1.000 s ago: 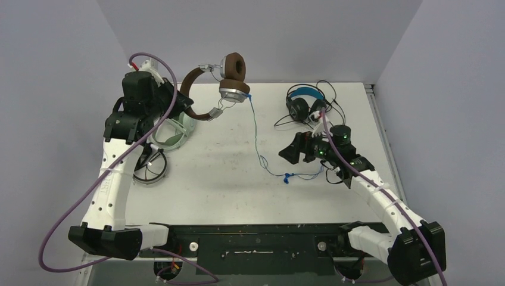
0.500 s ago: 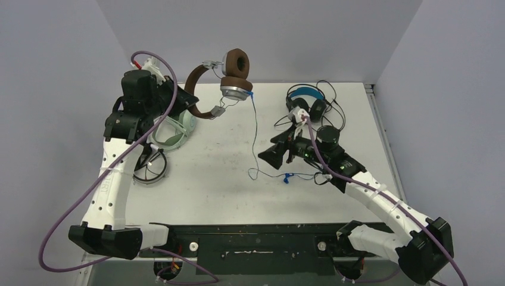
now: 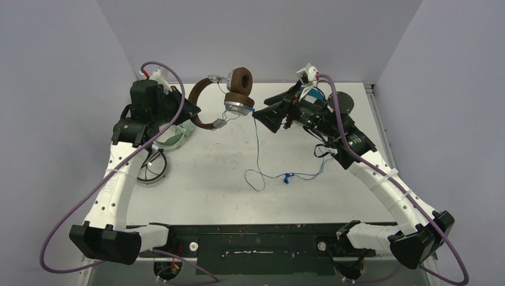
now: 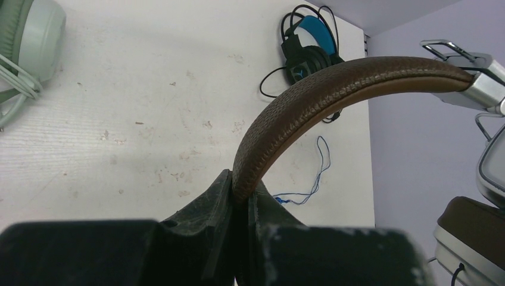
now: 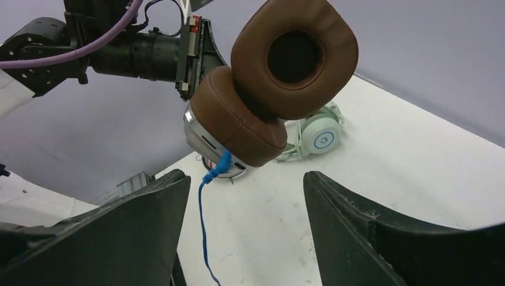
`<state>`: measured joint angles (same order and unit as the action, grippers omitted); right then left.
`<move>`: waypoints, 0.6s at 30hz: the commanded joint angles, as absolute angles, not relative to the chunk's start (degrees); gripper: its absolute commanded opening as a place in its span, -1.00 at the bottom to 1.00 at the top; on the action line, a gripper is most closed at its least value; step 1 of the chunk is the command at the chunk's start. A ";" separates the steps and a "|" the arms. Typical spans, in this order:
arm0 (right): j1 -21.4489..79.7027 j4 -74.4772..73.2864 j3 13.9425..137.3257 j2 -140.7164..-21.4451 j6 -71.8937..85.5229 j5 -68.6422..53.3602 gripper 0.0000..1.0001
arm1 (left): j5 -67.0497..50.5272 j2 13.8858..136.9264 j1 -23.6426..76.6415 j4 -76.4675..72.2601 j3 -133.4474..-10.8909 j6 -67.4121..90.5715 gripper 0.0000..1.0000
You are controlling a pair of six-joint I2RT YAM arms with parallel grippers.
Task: Wrap the headphones
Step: Wrap the headphones cable around the headphones.
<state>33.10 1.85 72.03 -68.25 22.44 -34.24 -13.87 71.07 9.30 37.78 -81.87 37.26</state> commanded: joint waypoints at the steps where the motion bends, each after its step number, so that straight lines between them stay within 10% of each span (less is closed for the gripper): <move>1: 33.49 0.18 75.66 -70.14 25.51 -33.81 0.36 | -14.26 68.92 9.96 30.06 -82.42 36.42 -1.00; 18: 33.44 -1.51 75.77 -71.49 23.82 -34.93 -0.74 | -13.80 70.46 10.74 30.98 -82.86 36.12 -1.00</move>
<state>33.17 -2.68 74.04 -71.92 24.93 -34.76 -12.21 71.05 10.37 35.94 -81.30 35.27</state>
